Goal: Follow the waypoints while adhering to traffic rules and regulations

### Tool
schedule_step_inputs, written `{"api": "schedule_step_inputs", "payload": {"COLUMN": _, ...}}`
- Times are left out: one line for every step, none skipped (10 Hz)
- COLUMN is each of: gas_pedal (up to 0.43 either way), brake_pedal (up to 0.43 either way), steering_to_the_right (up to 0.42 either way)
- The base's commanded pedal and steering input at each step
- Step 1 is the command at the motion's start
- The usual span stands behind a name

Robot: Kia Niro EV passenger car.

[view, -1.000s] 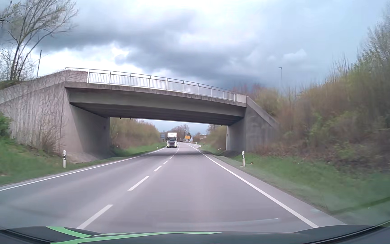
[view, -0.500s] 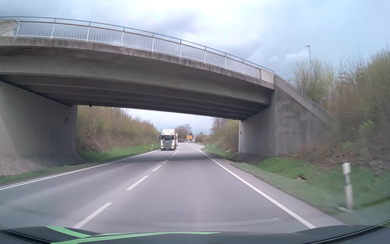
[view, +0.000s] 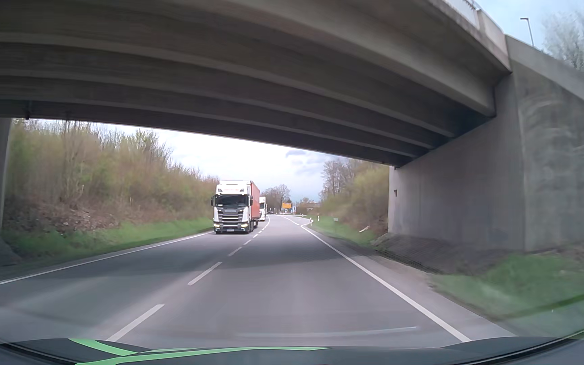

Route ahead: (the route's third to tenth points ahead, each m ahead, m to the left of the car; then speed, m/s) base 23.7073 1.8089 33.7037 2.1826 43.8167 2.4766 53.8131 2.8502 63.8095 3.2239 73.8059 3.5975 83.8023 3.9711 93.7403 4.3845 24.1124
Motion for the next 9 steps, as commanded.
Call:
{"api": "schedule_step_inputs", "payload": {"gas_pedal": 0.177, "brake_pedal": 0.0, "steering_to_the_right": -0.003}}
{"api": "schedule_step_inputs", "payload": {"gas_pedal": 0.177, "brake_pedal": 0.0, "steering_to_the_right": -0.003}}
{"api": "schedule_step_inputs", "payload": {"gas_pedal": 0.177, "brake_pedal": 0.0, "steering_to_the_right": -0.003}}
{"api": "schedule_step_inputs", "payload": {"gas_pedal": 0.177, "brake_pedal": 0.0, "steering_to_the_right": -0.003}}
{"api": "schedule_step_inputs", "payload": {"gas_pedal": 0.189, "brake_pedal": 0.0, "steering_to_the_right": -0.002}}
{"api": "schedule_step_inputs", "payload": {"gas_pedal": 0.189, "brake_pedal": 0.0, "steering_to_the_right": -0.002}}
{"api": "schedule_step_inputs", "payload": {"gas_pedal": 0.189, "brake_pedal": 0.0, "steering_to_the_right": -0.001}}
{"api": "schedule_step_inputs", "payload": {"gas_pedal": 0.189, "brake_pedal": 0.0, "steering_to_the_right": -0.001}}
{"api": "schedule_step_inputs", "payload": {"gas_pedal": 0.189, "brake_pedal": 0.0, "steering_to_the_right": -0.001}}
